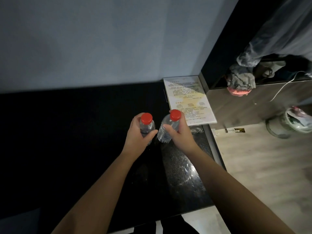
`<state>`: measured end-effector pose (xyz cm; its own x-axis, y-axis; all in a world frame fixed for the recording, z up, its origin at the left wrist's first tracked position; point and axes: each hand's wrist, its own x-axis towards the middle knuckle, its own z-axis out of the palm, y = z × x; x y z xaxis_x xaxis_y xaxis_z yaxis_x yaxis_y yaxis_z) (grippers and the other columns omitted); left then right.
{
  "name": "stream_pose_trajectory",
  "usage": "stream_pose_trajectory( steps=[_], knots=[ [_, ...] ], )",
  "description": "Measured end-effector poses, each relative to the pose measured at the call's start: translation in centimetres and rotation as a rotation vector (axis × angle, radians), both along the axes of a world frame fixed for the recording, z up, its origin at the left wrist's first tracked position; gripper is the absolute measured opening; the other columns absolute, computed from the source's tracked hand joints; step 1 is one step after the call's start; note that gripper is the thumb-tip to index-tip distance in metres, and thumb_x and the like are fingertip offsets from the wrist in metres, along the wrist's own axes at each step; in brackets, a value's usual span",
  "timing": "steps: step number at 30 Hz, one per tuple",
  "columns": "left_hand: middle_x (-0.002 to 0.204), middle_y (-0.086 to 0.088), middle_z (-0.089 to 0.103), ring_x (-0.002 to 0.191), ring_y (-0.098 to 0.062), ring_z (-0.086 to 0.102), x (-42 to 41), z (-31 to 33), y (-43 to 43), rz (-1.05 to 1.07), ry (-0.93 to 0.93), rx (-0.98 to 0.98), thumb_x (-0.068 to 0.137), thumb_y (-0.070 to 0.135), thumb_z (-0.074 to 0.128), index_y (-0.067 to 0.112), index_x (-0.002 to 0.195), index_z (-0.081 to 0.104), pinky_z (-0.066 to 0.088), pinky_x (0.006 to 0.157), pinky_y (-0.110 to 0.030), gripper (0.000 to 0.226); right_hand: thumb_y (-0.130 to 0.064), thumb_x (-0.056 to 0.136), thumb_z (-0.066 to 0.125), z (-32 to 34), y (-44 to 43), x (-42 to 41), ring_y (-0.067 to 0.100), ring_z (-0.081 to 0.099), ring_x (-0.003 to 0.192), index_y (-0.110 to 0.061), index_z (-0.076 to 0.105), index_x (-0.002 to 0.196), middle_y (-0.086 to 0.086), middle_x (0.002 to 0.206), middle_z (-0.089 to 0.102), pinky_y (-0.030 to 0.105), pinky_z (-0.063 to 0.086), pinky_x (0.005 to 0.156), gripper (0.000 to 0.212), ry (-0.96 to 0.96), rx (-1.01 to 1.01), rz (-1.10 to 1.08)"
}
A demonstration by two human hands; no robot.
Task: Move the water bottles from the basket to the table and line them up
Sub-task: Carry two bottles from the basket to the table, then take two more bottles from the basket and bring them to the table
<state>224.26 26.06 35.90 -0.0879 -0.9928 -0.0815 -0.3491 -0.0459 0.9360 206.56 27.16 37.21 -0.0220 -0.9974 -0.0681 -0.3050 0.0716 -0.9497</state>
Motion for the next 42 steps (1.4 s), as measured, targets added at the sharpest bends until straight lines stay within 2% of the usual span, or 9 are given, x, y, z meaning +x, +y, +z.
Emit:
stream_pose_trajectory(
  steps=[4, 6, 8, 10, 14, 18, 23, 33, 42],
  knots=[
    [0.127, 0.013, 0.051, 0.114, 0.002, 0.052, 0.1, -0.7, 0.2, 0.007, 0.014, 0.032, 0.072, 0.019, 0.082, 0.039, 0.132, 0.034, 0.038, 0.084, -0.007, 0.079, -0.013, 0.081, 0.072, -0.1, 0.2, -0.1, 0.004, 0.054, 0.106, -0.038, 0.044, 0.120, -0.001, 0.111, 0.055, 0.022, 0.042, 0.094, 0.053, 0.031, -0.022, -0.018],
    [0.129, 0.019, 0.047, 0.113, 0.009, 0.050, 0.1, -1.3, 1.0, 0.040, 0.031, 0.085, 0.071, 0.020, 0.084, 0.030, 0.143, 0.028, 0.036, 0.086, -0.007, 0.091, -0.012, 0.076, 0.078, -0.6, 1.2, -0.5, -0.004, 0.048, 0.119, -0.037, 0.042, 0.129, -0.008, 0.124, 0.052, 0.020, 0.037, 0.102, 0.068, 0.048, -0.002, -0.037],
    [0.137, 0.015, 0.044, 0.117, 0.007, 0.045, 0.3, -2.3, 2.7, 0.096, 0.008, 0.176, 0.072, 0.024, 0.083, 0.024, 0.150, 0.019, 0.033, 0.093, -0.012, 0.102, -0.026, 0.073, 0.081, -1.5, 2.8, -1.4, 0.002, 0.033, 0.138, -0.032, 0.030, 0.146, -0.010, 0.148, 0.039, 0.030, 0.029, 0.114, 0.089, 0.067, 0.081, -0.086],
    [0.147, 0.004, 0.039, 0.129, -0.007, 0.040, 0.4, -3.6, 4.7, 0.138, -0.053, 0.253, 0.072, 0.030, 0.082, 0.022, 0.152, 0.017, 0.035, 0.103, -0.027, 0.103, -0.031, 0.074, 0.081, -2.3, 5.0, -2.7, 0.008, 0.028, 0.142, -0.032, 0.022, 0.150, -0.009, 0.154, 0.032, 0.039, 0.029, 0.116, 0.096, 0.107, 0.182, -0.132],
    [0.149, -0.002, 0.037, 0.134, -0.016, 0.038, -0.5, -4.5, 8.3, 0.114, -0.127, 0.339, 0.076, 0.033, 0.080, 0.023, 0.149, 0.023, 0.035, 0.107, -0.033, 0.093, -0.042, 0.075, 0.078, -3.2, 9.5, -6.1, 0.010, 0.032, 0.140, -0.035, 0.026, 0.149, -0.009, 0.153, 0.034, 0.045, 0.034, 0.114, 0.091, 0.149, 0.259, -0.207],
    [0.144, -0.003, 0.044, 0.130, -0.015, 0.043, -3.3, -4.2, 10.4, -0.010, -0.162, 0.281, 0.079, 0.030, 0.078, 0.021, 0.143, 0.037, 0.035, 0.104, -0.028, 0.076, -0.035, 0.082, 0.074, -3.0, 13.9, -10.3, 0.011, 0.032, 0.140, -0.027, 0.027, 0.151, -0.006, 0.154, 0.033, 0.026, 0.032, 0.107, 0.084, 0.179, 0.274, -0.241],
    [0.141, 0.002, 0.048, 0.127, -0.010, 0.045, -10.2, -3.5, 12.5, -0.147, -0.204, 0.216, 0.083, 0.032, 0.074, 0.027, 0.136, 0.046, 0.035, 0.100, -0.025, 0.061, -0.037, 0.083, 0.072, -2.8, 20.7, -17.5, 0.009, 0.040, 0.130, -0.025, 0.033, 0.146, -0.007, 0.146, 0.041, 0.029, 0.037, 0.105, 0.075, 0.201, 0.276, -0.287],
    [0.136, 0.004, 0.050, 0.125, -0.014, 0.048, -30.4, -1.3, 23.5, -0.300, -0.215, 0.100, 0.087, 0.029, 0.068, 0.023, 0.136, 0.049, 0.041, 0.099, -0.027, 0.053, -0.034, 0.089, 0.067, -1.1, 35.2, -34.7, 0.016, 0.038, 0.136, -0.024, 0.032, 0.148, 0.002, 0.151, 0.038, 0.030, 0.033, 0.106, 0.068, 0.232, 0.297, -0.499],
    [0.133, 0.013, 0.049, 0.117, -0.002, 0.047, -43.4, 1.4, 24.5, -0.521, -0.235, -0.043, 0.087, 0.037, 0.068, 0.028, 0.135, 0.050, 0.038, 0.096, -0.022, 0.052, -0.032, 0.089, 0.067, 0.0, 40.3, -44.7, 0.013, 0.038, 0.136, -0.022, 0.034, 0.147, -0.001, 0.149, 0.040, 0.026, 0.031, 0.105, 0.067, 0.190, 0.262, -0.694]
  ],
)
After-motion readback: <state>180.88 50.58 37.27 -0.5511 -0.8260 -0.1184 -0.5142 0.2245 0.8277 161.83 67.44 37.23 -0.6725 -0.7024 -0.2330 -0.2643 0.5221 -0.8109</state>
